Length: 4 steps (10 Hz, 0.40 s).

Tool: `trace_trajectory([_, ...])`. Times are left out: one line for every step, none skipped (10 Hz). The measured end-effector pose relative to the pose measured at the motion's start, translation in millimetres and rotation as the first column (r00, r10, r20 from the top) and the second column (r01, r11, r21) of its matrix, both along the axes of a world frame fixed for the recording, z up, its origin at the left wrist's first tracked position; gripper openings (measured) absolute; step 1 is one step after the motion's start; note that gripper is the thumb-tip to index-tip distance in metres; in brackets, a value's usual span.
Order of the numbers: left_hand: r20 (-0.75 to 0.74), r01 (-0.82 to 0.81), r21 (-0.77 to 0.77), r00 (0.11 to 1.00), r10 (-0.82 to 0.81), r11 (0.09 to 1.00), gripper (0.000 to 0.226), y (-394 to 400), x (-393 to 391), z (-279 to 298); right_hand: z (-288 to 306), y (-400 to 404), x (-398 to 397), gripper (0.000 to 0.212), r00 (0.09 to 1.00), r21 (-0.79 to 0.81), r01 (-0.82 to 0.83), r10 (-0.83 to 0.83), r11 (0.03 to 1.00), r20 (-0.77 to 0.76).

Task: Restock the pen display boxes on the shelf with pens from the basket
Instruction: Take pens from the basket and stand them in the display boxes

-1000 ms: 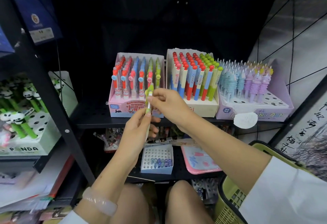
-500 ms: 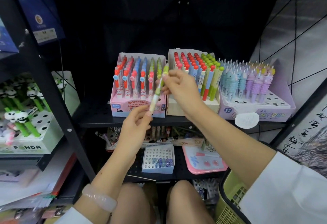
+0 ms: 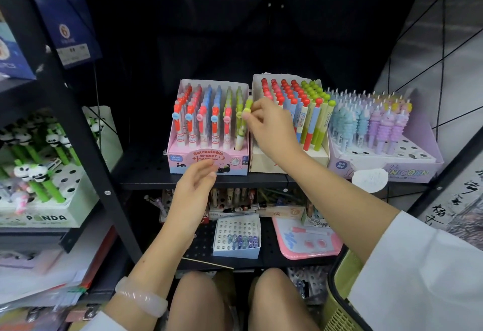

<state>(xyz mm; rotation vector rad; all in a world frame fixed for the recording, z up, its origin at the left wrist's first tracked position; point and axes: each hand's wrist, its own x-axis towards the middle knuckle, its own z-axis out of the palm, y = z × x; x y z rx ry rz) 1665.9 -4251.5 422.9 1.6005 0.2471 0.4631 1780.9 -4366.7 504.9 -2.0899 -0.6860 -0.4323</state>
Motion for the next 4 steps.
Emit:
trace_trajectory([0.005,0.005,0.009,1.0,-0.005,1.0,0.025,-0.8,-1.2,1.1,-6.0,7.3,1.3,0.018,0.999,-0.088,-0.003,-0.002,0.996,-0.051])
trace_trajectory([-0.002,0.007,0.02,1.0,-0.007,1.0,0.025,-1.4,-3.9,2.8,-9.5,10.9,-1.2,0.019,0.998,-0.127,0.035,-0.04,0.991,-0.041])
trace_trajectory([-0.008,0.005,0.031,1.0,-0.005,1.0,0.025,-2.2,-6.8,3.5,-12.3,11.4,-1.9,0.021,0.994,-0.172,0.03,-0.048,0.985,-0.102])
trace_trajectory([-0.019,0.008,0.052,1.0,-0.007,0.999,0.026,-2.5,-11.2,6.5,-14.4,6.3,-4.7,0.023,0.987,-0.23,0.02,-0.056,0.973,-0.151])
